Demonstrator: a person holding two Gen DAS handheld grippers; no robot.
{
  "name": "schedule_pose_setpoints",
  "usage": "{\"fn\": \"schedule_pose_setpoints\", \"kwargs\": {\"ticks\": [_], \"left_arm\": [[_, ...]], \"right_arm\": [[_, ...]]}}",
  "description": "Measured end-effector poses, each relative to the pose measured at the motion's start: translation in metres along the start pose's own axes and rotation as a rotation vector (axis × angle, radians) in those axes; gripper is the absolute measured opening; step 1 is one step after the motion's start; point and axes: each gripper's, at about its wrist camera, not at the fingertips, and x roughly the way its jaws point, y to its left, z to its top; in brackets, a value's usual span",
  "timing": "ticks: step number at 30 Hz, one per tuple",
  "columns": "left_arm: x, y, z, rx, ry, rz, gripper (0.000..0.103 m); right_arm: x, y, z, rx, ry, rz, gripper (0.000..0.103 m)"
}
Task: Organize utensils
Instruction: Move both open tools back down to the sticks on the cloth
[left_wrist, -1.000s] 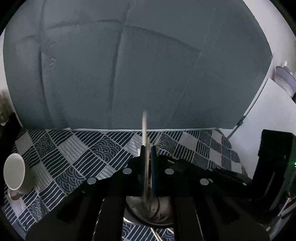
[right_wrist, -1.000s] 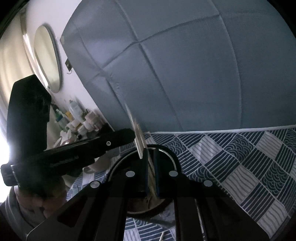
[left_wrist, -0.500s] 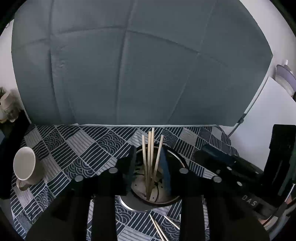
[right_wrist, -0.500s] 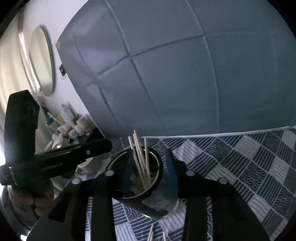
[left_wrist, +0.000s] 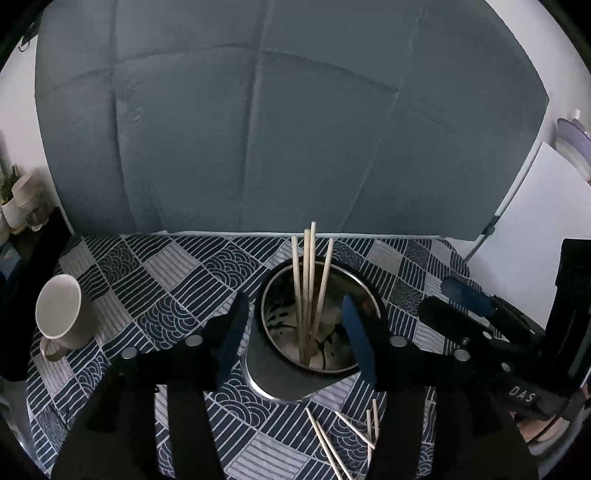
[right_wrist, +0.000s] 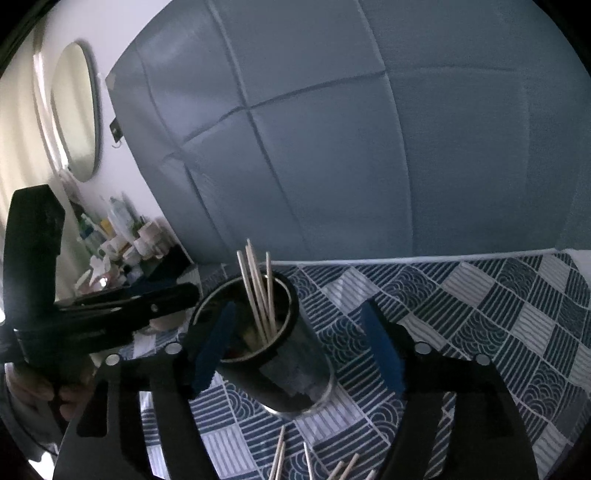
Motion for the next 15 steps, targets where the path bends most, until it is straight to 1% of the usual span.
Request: {"fn": "schedule_pose_setpoints", "kwargs": {"ticks": [1,6,11,13,15], "left_arm": [[0.000,0.000,-0.001,0.000,0.002,0.007,0.065],[0.001,0.001,-0.012,0.008,0.023,0.022,0.068],[0.000,0.005,-0.022,-0.005,0.034,0.033,0.076],[0.000,0.007,-0.026,-0.009,0.039,0.044,0.084],[-0.001,0.007,-0.031,-0.007,0.042,0.048,0.089]], "right_arm": [[-0.001,0.000,-0.002,0.001,0.002,-0.004,0.070],[-0.003,-0.003,-0.013,-0.002,0.025,-0.016,0.079],[-0.005,-0.008,-0.024,0.010,0.054,-0.032,0.084],[-0.005,-0.010,-0.029,0.015,0.068,-0.039,0.084],[-0.005,-0.011,-0.034,0.016,0.080,-0.047,0.085]]}}
